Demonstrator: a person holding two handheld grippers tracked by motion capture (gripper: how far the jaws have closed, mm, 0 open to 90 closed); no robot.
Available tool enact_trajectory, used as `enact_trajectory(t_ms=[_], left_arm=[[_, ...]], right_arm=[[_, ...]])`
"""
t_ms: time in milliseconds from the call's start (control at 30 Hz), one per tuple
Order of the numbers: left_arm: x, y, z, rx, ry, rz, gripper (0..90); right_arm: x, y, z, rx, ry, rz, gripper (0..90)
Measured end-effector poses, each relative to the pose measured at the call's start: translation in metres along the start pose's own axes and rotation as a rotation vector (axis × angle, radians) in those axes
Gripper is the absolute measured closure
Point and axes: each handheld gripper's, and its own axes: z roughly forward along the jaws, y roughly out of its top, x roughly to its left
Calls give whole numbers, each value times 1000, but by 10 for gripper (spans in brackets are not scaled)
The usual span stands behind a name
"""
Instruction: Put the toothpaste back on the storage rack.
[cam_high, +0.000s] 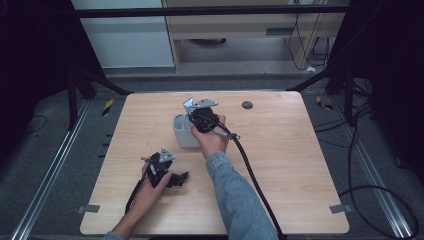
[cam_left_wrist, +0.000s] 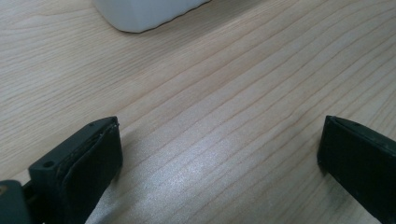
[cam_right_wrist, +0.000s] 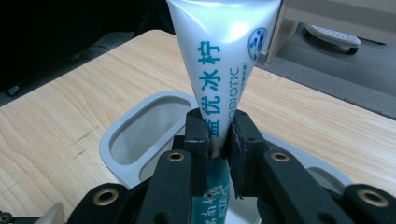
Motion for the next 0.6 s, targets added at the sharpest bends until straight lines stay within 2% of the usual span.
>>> enact_trajectory(t_ms=[367, 600], left_arm=[[0, 0, 0, 0, 1, 0, 0], [0, 0, 0, 0, 0, 0, 0]], right_arm=[[1, -3, 0, 8, 6, 7, 787], [4, -2, 1, 12, 7, -9, 783]])
